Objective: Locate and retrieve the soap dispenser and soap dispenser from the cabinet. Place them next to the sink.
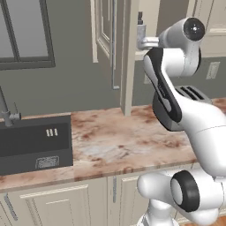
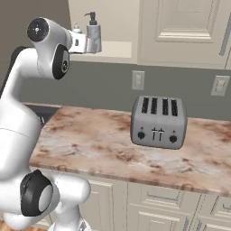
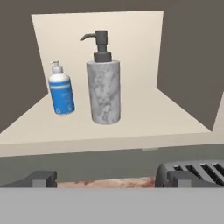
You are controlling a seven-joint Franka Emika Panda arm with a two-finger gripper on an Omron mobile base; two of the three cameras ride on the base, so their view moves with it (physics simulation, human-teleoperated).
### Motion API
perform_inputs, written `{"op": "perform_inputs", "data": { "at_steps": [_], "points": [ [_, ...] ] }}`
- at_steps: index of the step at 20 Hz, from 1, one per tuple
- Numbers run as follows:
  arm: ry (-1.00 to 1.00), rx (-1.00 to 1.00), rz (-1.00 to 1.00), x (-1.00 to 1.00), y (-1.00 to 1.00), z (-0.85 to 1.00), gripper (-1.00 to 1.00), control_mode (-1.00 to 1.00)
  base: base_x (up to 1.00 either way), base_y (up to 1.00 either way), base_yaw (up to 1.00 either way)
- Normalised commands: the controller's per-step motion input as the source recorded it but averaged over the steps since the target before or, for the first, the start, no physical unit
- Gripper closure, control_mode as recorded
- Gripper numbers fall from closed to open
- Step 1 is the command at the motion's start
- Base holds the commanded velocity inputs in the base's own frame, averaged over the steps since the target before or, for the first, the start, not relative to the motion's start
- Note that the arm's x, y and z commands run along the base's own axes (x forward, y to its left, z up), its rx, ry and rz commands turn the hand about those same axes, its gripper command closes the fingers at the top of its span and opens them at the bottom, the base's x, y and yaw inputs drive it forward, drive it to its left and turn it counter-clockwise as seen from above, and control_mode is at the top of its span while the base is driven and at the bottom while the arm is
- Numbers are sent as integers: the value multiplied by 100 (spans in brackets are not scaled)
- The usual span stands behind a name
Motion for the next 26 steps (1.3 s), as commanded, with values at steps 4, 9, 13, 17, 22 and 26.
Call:
{"op": "perform_inputs", "data": {
  "at_steps": [4, 9, 13, 17, 22, 26],
  "points": [
    [0, 0, 0, 0, -1, 0, -100, -100, 0, 0, 0],
    [1, 0, 1, 21, 0, 1, -100, -100, 0, 0, 0],
    [9, 0, 4, 62, 0, 0, -100, -100, 0, 0, 0],
    [6, 0, 6, 56, -4, 4, -100, -100, 0, 0, 0],
    [0, -1, 4, 32, -9, 14, -100, -100, 0, 0, 0],
    [-6, 0, 1, 4, -1, 1, -100, -100, 0, 0, 0]
  ]
}}
